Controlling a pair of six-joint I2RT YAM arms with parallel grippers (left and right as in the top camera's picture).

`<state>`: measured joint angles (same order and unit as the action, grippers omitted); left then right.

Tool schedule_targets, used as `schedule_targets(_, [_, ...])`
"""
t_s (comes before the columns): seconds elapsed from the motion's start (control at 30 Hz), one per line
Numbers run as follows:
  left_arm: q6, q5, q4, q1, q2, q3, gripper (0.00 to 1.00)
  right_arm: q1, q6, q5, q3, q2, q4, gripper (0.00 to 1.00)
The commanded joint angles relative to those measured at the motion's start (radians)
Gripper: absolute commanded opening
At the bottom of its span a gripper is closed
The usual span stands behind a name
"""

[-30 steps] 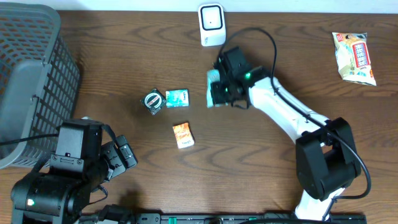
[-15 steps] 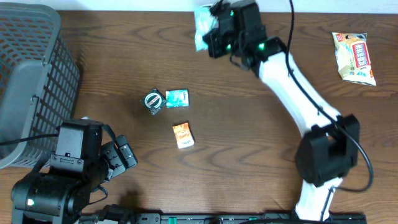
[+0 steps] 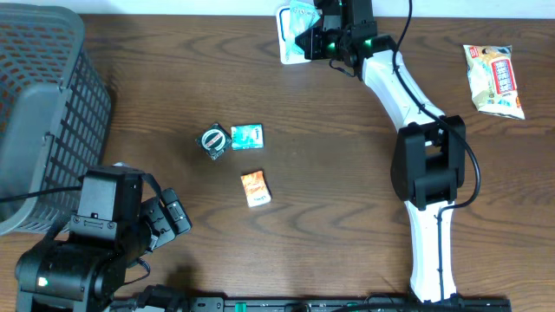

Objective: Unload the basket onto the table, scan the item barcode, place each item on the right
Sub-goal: 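Hold the tissue pack in front of the scanner with the right gripper, then carry the tissue pack to the back-right corner beside the snack bag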

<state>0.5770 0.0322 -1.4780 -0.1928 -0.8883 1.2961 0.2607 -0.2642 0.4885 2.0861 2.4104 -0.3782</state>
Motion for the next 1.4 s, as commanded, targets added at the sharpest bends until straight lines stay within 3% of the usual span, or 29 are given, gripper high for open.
schedule_targets(0.0, [0.004,0.005,-0.002,0.000,0.001,-0.001,0.98,0.001,-0.035,0.043,0.043,0.018,0.007,0.01])
schedule_targets(0.77, [0.005,0.005,-0.002,0.000,0.001,-0.001,0.97,-0.015,-0.034,0.076,0.043,0.024,-0.070,0.01])
schedule_targets(1.0, [0.004,0.005,-0.002,0.000,0.001,-0.001,0.97,-0.141,-0.031,0.087,0.089,-0.006,-0.203,0.01])
schedule_targets(1.23, [0.004,0.005,-0.002,0.000,0.001,-0.001,0.97,-0.337,0.068,0.083,0.095,-0.115,-0.383,0.01])
schedule_targets(1.37, [0.004,0.006,-0.002,0.000,0.001,-0.001,0.98,-0.450,0.089,-0.012,0.095,-0.158,-0.512,0.01])
